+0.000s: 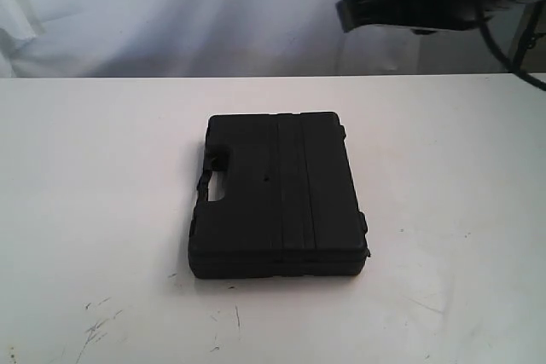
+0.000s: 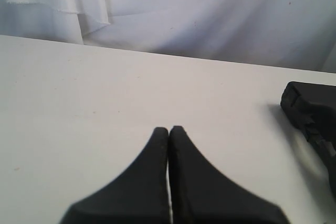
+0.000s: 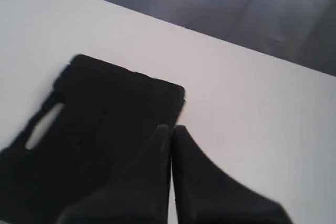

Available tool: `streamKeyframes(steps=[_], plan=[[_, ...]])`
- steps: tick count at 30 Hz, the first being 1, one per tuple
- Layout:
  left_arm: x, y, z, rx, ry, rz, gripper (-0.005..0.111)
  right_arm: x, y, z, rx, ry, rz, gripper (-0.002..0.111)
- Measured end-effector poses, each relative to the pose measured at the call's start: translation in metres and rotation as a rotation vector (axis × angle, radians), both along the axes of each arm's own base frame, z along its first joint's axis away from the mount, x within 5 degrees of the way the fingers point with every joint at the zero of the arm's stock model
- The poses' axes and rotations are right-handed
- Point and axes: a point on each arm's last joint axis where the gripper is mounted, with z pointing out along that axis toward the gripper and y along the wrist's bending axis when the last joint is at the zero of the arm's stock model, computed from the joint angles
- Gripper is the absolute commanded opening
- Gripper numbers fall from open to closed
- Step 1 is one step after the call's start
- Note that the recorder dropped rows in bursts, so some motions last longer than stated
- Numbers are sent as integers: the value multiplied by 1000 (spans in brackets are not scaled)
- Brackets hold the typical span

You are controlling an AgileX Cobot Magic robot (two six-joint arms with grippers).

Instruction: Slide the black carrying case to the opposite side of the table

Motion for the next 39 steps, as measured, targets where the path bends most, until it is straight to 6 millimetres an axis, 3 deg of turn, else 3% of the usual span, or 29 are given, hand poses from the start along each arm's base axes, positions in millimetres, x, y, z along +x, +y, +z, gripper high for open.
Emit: streamKeyframes(steps=[8, 15, 25, 33, 39], plan=[[0, 0, 0, 0, 0, 0, 0, -25, -37, 5, -51, -48, -168, 0], [0, 0, 0, 0, 0, 0, 0, -44, -79, -19, 43, -145, -232, 0], [0, 0, 0, 0, 0, 0, 0, -102, -135, -38, 135, -322, -383, 0], [0, 0, 0, 0, 0, 0, 0, -151, -155, -56, 148, -436, -492, 0], [0, 0, 0, 0, 0, 0, 0, -178, -159, -55, 162, -541, -535, 0]])
